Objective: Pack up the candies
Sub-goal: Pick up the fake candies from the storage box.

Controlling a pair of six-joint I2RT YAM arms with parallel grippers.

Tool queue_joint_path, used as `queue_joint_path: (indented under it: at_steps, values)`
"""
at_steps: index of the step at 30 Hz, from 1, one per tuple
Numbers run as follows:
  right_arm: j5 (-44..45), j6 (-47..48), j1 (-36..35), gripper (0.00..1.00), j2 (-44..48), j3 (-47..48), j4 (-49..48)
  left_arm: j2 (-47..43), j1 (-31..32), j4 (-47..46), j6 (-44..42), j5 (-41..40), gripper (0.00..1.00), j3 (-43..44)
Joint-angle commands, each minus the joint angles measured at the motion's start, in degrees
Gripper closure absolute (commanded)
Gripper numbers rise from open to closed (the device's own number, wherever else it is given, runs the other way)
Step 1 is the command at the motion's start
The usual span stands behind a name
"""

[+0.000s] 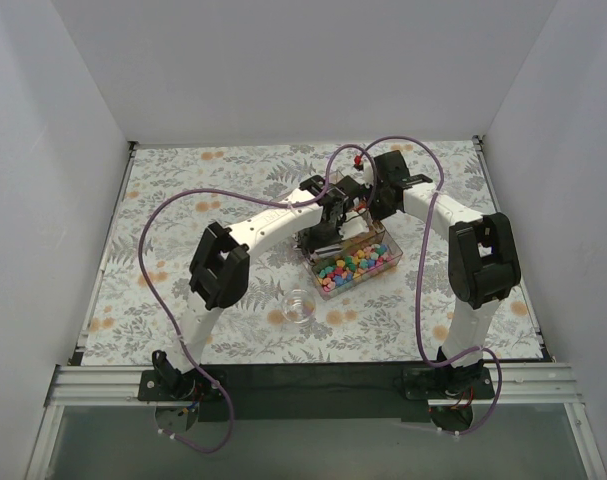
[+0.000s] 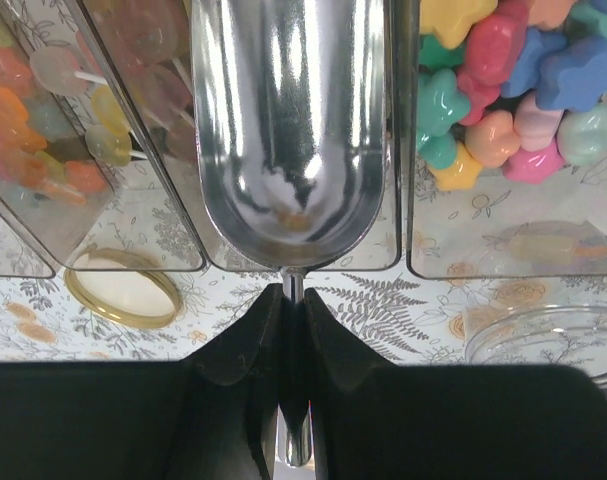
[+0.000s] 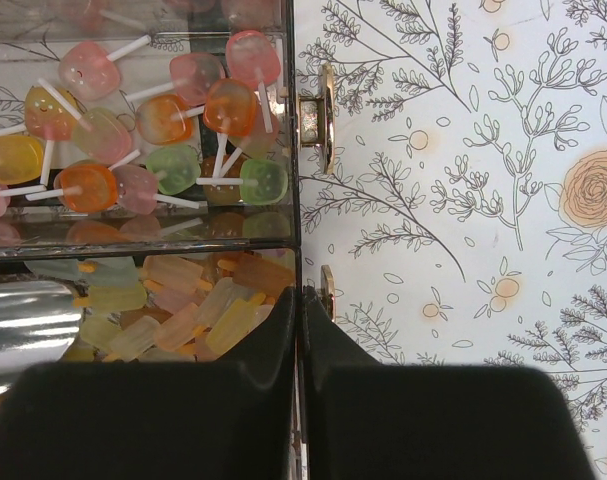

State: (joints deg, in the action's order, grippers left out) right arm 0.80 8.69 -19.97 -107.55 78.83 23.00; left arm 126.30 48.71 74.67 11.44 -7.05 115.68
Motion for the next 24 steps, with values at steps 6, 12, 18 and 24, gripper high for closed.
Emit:
queue_joint_path:
  at_steps: [6,12,18,24]
  values:
    - [-3.3,-1.7,-1.0,0.99,0.3,-0.6,-2.0,3.9,0.9,-0.8,0.9,2.3,1.00,3.2]
    - [-6.7,-3.1,-1.0,0.99,0.5,-0.9,-2.5,6.3,0.8,-2.0,1.6,3.0,1.00,5.4]
    - [-10.6,-5.0,-1.0,0.99,0.2,-0.9,-3.9,9.1,0.9,-4.8,4.0,5.2,1.00,9.9]
    - [-13.2,-6.9,-1.0,0.99,0.3,-1.7,-5.2,11.2,1.1,-6.2,5.8,4.9,1.00,11.0]
